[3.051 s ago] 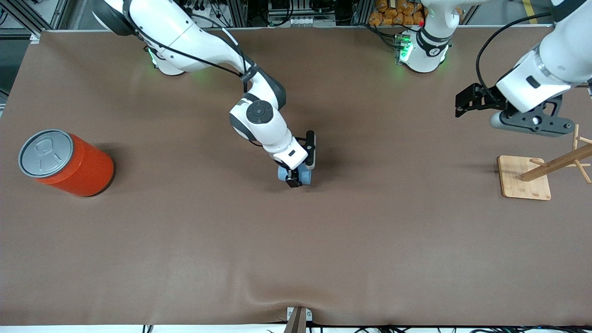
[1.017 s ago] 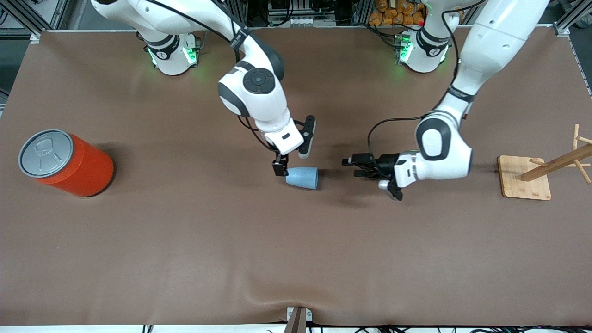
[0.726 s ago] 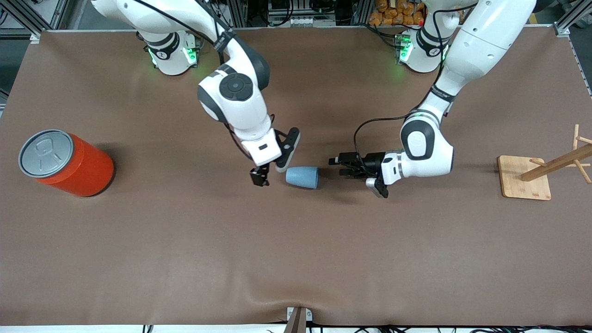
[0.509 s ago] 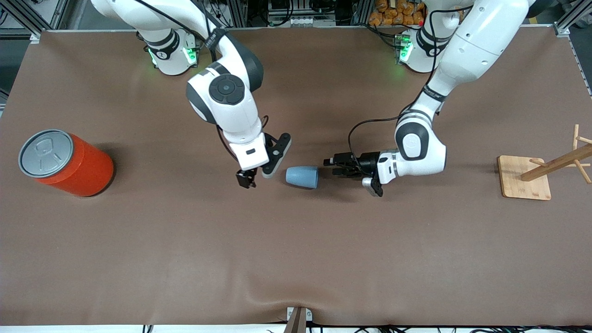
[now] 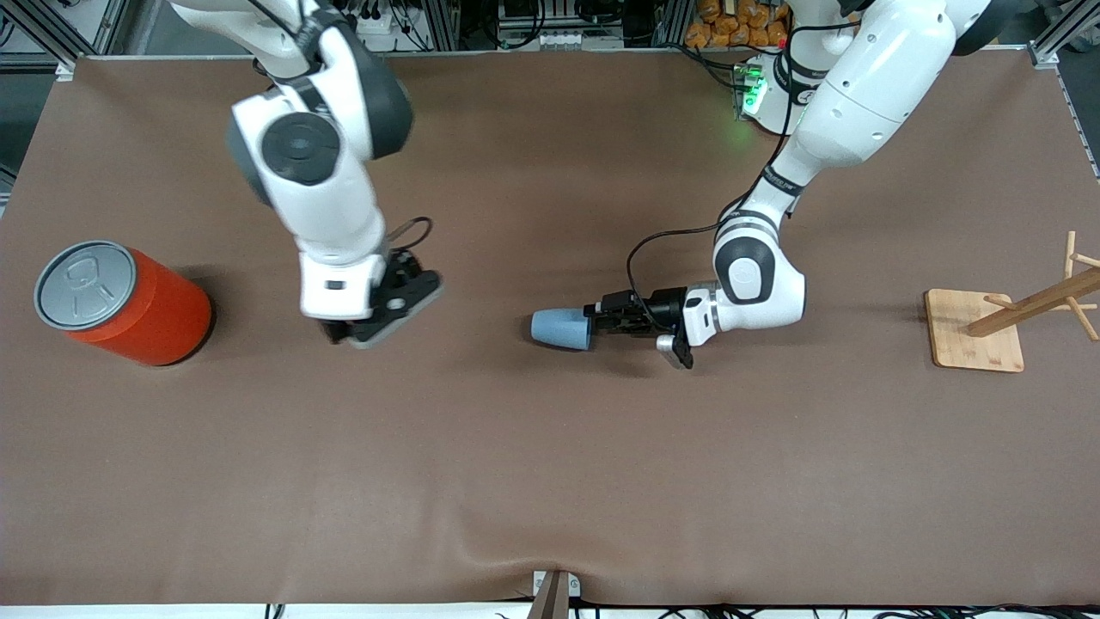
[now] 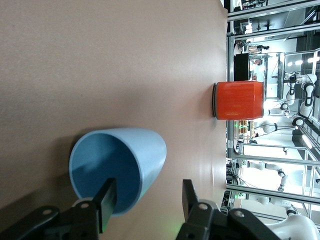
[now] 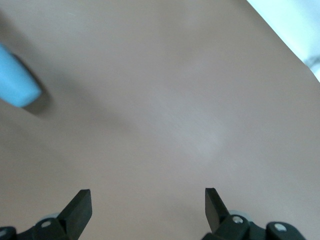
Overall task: Flip cup
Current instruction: 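Retract the right gripper while the left gripper carries the cup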
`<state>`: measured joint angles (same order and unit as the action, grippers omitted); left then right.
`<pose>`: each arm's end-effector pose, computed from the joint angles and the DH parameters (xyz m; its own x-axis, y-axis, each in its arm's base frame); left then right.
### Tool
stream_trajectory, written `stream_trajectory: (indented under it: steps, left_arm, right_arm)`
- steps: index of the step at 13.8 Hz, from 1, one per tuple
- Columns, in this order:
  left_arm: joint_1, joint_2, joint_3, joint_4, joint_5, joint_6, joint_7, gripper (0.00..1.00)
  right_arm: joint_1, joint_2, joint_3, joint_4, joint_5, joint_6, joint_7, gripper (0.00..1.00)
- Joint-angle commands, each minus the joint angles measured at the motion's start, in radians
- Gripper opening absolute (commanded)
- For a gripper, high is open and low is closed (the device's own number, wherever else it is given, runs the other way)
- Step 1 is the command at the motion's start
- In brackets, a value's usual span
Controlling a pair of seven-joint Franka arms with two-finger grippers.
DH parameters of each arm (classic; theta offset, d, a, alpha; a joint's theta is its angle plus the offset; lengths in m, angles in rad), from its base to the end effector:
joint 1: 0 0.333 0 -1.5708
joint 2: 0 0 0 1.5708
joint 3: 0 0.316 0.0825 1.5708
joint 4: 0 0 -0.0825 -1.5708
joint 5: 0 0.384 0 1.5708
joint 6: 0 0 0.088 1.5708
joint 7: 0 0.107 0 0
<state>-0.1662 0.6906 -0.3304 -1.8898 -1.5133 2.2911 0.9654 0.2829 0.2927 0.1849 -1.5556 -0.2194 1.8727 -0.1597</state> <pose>0.5362 -0.3095 0.1518 0.9964 -0.0736 0.0417 -0.0678 -0.4017 0.9133 0.5955 0.2676 0.4848 0.7768 0.6298 0.0003 0.6217 -0.7668 0.1596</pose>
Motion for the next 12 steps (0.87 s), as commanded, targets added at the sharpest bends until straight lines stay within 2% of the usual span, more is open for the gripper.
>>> stream_trajectory:
  steps: [1,2,3,4,5,8,9,11,12]
  left_arm:
    - [-0.033,0.024,-0.003,0.024,-0.065,0.030,0.019,0.45]
    - [-0.044,0.033,0.001,0.027,-0.085,0.030,0.019,0.42]
    - [-0.050,0.036,0.002,0.029,-0.087,0.031,0.019,0.30]
    - [-0.052,0.040,0.004,0.029,-0.087,0.036,0.021,0.10]
    - [-0.055,0.040,0.004,0.029,-0.087,0.047,0.021,0.00]
    - [-0.049,0.021,0.007,0.031,-0.074,0.048,0.010,0.00]
    - [-0.044,0.001,0.011,0.028,-0.070,0.051,0.003,0.00]
    - [-0.032,-0.057,0.020,0.023,0.017,0.054,-0.103,0.00]
    - [-0.024,-0.095,0.027,0.018,0.095,0.054,-0.193,0.00]
  right_arm:
    - [-0.016,-0.059,-0.074,-0.018,-0.003,-0.072,0.035,1.00]
    - [-0.021,-0.076,-0.102,-0.020,-0.002,-0.092,0.045,1.00]
    - [-0.040,-0.092,-0.113,-0.018,-0.002,-0.107,0.067,1.00]
    - [-0.071,-0.105,-0.113,-0.018,-0.002,-0.113,0.100,1.00]
    - [-0.099,-0.115,-0.111,-0.018,0.000,-0.116,0.127,1.00]
    - [-0.157,-0.136,-0.099,-0.018,0.009,-0.141,0.210,1.00]
    - [-0.195,-0.145,-0.075,-0.020,0.044,-0.141,0.222,1.00]
    - [-0.304,-0.161,-0.001,-0.020,0.124,-0.145,0.226,1.00]
    - [-0.320,-0.165,0.007,-0.020,0.132,-0.159,0.226,1.00]
